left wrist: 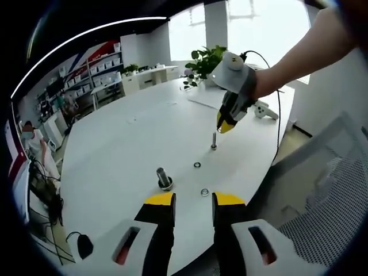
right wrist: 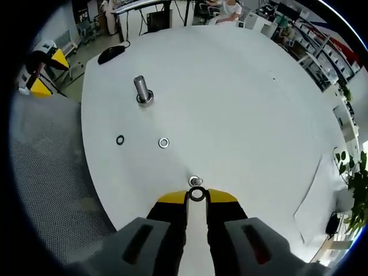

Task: Place the washer onto the threaded stud by aligning its center hole with the stud, sliding it down to the base, and recovering from edge contact or off-axis alignment until the washer reaches the visible bottom stop.

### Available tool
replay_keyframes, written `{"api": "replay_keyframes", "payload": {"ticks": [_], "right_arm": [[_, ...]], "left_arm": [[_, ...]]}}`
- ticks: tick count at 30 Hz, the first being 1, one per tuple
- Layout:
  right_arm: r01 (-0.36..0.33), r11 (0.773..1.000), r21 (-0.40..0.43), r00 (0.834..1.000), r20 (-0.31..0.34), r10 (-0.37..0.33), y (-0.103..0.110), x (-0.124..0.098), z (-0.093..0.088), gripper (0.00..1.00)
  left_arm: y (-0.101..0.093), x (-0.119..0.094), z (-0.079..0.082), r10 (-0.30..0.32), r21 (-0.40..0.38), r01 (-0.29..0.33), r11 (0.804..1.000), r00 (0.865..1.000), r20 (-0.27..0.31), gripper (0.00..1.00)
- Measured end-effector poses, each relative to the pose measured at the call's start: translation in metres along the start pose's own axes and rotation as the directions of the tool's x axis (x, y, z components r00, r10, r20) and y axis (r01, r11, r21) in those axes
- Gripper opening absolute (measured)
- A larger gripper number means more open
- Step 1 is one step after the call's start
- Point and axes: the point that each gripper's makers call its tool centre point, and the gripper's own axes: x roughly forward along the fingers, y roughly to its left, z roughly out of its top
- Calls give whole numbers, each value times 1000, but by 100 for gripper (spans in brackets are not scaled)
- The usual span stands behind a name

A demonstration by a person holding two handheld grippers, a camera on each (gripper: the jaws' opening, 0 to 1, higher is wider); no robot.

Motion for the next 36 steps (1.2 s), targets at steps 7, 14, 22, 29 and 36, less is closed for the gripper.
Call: {"api": "replay_keyframes", "payload": {"ticks": [7,14,22,29,36], "right_arm": [[-7,1000,-27,1000,-6,7,-2,8,5,13],[-27,998,-57,999,-32,25,0,15,3,13],[-44,997,-69,998,-56,40,2,27,-2,13],[-66,998,-14,996,-62,65,5,43,-9,13],[-81,997,-9,994,-79,80,8,54,-11,14]], "left_arm": [[1,0,0,1,-5,-1,1000,1000,1,23],[2,1,-1,0,-11,0,1000,1000,0,23],[1,3,-4,-4,2,4,1000,1000,-13,23],[1,5,-7,-9,1,9,1000,1000,-25,23],[0,6,-9,-13,1,13,1000,999,-35,23]]}}
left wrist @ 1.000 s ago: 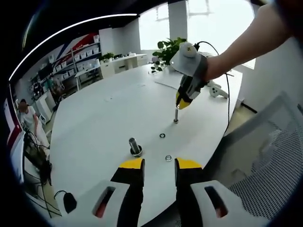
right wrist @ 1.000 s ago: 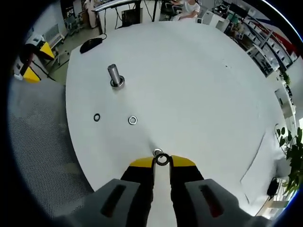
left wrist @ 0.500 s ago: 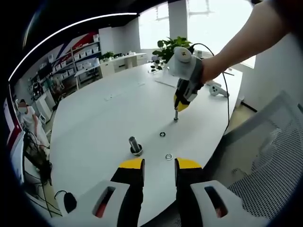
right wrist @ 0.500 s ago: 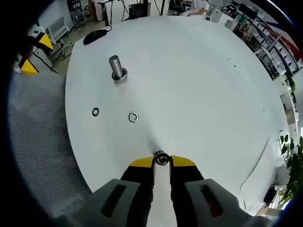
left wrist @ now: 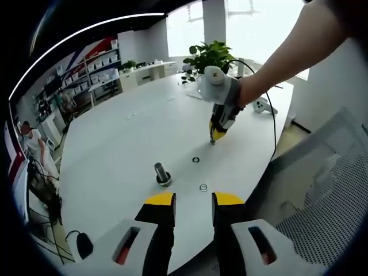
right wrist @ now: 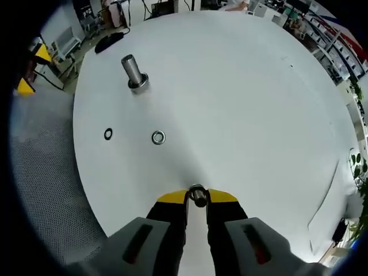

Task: Place the washer onto the threaded stud by aligning its center hole with the stud, sliding it down to the base, and recovering from edge contact or off-axis alignment until the washer reaches the visible bottom stop.

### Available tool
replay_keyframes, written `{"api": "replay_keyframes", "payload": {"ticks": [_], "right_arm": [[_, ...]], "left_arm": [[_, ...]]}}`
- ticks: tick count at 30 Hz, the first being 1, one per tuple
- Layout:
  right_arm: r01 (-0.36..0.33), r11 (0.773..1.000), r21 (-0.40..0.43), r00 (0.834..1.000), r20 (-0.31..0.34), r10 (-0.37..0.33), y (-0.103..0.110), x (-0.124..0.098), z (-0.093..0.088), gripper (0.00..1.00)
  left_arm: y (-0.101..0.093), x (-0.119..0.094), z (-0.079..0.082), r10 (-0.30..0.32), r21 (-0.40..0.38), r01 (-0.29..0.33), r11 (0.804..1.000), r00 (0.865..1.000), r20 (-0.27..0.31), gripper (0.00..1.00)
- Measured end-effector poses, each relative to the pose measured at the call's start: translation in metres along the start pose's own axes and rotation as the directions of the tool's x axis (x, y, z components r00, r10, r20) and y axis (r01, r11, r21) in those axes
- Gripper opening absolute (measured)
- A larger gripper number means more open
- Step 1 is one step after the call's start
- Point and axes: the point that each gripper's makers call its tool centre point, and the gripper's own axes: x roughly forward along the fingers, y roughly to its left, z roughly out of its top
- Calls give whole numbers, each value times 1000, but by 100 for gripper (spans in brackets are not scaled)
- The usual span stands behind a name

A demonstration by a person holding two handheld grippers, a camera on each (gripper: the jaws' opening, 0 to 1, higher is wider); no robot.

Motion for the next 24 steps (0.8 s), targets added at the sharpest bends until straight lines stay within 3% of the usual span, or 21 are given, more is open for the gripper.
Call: {"api": "replay_keyframes", "payload": {"ticks": [15,24], "right_arm": [[-6,999,41,1000,-16,7,1,5,-10,17],[21,997,75,1000,-22,-19,3,-2,-26,22]], "left_arm": [[-3,1,-2,-11,6,11,1000,1000,-10,23],[-5,1,-2,-19,-1,19,1000,1000,-12,23]]}}
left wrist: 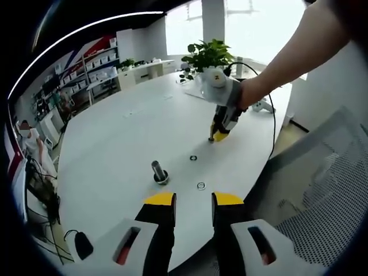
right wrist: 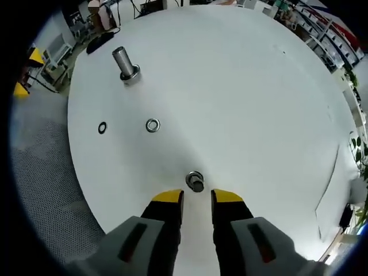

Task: Place the washer onto the threaded stud by aligning its center hole with the stud, sliding it down to the base, and recovering from edge contact or off-axis alignment until the washer reaches the visible bottom stop.

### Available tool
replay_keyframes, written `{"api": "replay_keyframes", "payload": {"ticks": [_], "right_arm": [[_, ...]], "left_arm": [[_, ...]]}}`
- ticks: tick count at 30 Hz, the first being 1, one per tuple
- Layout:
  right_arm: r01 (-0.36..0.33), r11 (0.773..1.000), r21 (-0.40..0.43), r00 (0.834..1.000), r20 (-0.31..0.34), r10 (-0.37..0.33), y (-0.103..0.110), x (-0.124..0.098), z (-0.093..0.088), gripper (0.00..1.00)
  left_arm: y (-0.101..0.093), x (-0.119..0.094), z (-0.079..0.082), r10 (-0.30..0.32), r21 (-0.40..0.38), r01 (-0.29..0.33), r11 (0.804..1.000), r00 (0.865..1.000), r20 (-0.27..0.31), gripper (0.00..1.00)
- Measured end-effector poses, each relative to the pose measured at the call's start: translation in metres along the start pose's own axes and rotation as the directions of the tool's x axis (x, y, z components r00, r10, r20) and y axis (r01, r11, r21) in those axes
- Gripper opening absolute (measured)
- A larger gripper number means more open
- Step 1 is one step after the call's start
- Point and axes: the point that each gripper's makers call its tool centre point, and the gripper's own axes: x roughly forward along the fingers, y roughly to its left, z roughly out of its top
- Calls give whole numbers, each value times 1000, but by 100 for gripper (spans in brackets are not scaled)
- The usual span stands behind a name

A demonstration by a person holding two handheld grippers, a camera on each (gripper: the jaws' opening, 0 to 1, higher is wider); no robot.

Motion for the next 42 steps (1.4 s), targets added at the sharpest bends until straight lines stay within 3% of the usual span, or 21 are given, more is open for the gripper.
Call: {"api": "replay_keyframes", "payload": {"ticks": [9,14,18,34,42], "right_arm": [[2,999,52,1000,-22,-1,16,-9,-23,23],[-23,995,98,1000,8,23,37,-9,-20,23],[-48,997,66,999,-15,49,54,-6,-21,23],[-94,995,27,995,27,94,88,-4,20,23],[-88,996,12,995,57,87,84,2,43,23]], "left_arm": [[4,-4,6,16,-11,-15,1000,1000,24,24],[4,-5,6,19,-25,-18,1000,999,31,24],[6,-6,5,31,-13,-31,999,999,21,23],[5,-7,6,24,-16,-23,1000,999,26,24],[8,-8,7,32,-27,-31,999,999,32,24]]}}
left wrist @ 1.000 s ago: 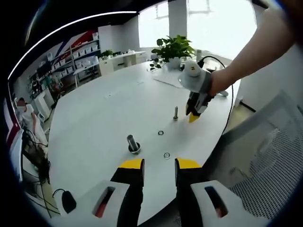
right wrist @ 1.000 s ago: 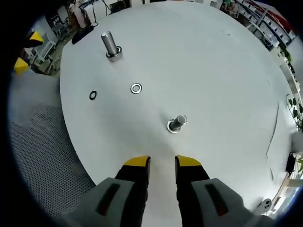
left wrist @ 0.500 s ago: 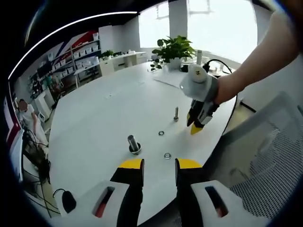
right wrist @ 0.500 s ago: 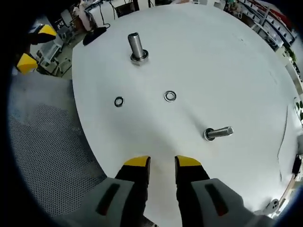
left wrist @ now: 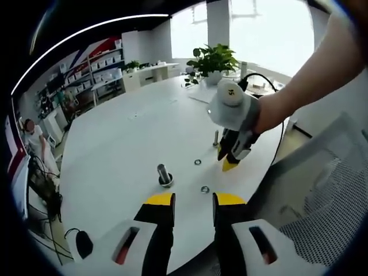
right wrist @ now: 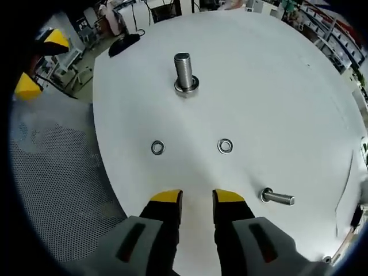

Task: Place the washer onto the threaded stud by aligning its center hole with the stud, sliding it down to the base, and recovering from edge contact or off-axis alignment until the washer reaches the visible bottom stop.

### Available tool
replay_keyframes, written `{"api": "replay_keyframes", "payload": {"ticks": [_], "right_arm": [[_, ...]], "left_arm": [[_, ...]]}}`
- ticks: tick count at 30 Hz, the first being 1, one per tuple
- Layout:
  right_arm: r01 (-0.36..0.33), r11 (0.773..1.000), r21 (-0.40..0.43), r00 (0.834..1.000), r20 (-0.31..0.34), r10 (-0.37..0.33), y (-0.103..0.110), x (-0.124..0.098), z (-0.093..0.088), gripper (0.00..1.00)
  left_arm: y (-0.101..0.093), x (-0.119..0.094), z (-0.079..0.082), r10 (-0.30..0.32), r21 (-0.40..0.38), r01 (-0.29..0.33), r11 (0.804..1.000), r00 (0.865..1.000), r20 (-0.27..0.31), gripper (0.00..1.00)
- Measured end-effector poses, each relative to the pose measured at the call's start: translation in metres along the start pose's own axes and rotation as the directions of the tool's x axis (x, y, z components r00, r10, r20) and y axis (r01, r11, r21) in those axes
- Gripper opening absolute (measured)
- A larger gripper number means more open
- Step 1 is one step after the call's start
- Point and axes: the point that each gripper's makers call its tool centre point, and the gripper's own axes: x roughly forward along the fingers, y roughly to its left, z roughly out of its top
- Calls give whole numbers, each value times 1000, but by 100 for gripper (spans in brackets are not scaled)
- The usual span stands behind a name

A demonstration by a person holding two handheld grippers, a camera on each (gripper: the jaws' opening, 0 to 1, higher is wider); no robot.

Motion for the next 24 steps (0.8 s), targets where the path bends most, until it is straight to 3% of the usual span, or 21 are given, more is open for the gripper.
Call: {"api": "replay_keyframes", "payload": {"ticks": [8,12,24], "right_arm": [[19,1000,-8,999,29,-19,-10,8,23,23],[61,998,-17,997,37,-61,-22,11,32,23],[63,998,-13,998,9,-63,-34,26,37,23]], "left_arm": [[0,1,-2,-3,-7,3,1000,1000,-6,24],[1,1,-1,-3,-8,3,1000,1000,-2,24],[2,2,-4,-1,-13,1,1000,1000,-18,24]]}}
